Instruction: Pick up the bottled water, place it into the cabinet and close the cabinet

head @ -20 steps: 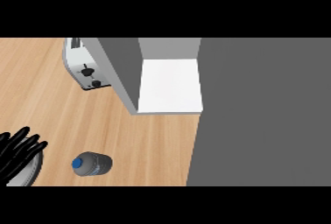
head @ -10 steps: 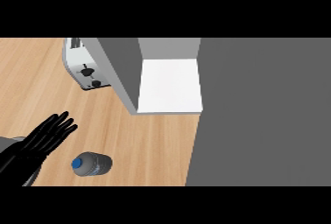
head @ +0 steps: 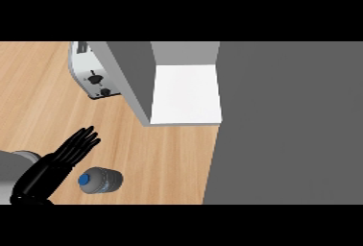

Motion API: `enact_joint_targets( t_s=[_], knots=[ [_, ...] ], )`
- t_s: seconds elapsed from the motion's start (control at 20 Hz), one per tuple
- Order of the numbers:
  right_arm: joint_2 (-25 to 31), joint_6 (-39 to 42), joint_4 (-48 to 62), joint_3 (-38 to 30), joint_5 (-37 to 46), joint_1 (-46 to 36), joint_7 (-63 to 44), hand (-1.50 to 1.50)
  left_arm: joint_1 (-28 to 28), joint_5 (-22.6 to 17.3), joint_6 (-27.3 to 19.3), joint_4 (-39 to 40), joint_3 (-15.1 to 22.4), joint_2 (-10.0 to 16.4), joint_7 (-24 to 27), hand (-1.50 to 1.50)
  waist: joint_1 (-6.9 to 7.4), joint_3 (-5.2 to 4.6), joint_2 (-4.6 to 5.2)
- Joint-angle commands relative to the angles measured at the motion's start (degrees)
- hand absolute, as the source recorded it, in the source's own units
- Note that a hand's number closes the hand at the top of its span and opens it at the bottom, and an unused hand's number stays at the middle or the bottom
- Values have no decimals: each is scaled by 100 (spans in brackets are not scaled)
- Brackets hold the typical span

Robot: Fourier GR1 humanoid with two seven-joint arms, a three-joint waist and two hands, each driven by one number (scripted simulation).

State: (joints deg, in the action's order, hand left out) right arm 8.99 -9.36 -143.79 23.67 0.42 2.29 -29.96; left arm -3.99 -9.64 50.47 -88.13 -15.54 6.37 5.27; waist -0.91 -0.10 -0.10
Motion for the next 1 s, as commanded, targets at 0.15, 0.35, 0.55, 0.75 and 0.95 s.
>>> enact_joint_targets(
  t_s=[0.15,0.35,0.55,0.75,0.95],
  knots=[
    [98,-165,-1113,121,250,-5,-611,-150,395,1142,-169,1529,-79,161,1441,-150,-19,-4,4],
    [171,-125,-1081,145,305,130,-507,-150,369,1722,-423,2195,105,304,2382,-150,-15,-4,1],
    [260,-2,-936,108,165,266,-172,-150,559,2075,-742,3028,240,538,3202,-150,-35,-3,8],
    [297,-176,-1144,-47,142,-32,-744,-150,903,2074,-939,3381,514,428,3026,-150,-13,-1,5],
    [313,-135,-958,164,186,445,-119,-150,902,2102,-1037,3780,662,474,3677,-150,-37,4,-4]
  ],
)
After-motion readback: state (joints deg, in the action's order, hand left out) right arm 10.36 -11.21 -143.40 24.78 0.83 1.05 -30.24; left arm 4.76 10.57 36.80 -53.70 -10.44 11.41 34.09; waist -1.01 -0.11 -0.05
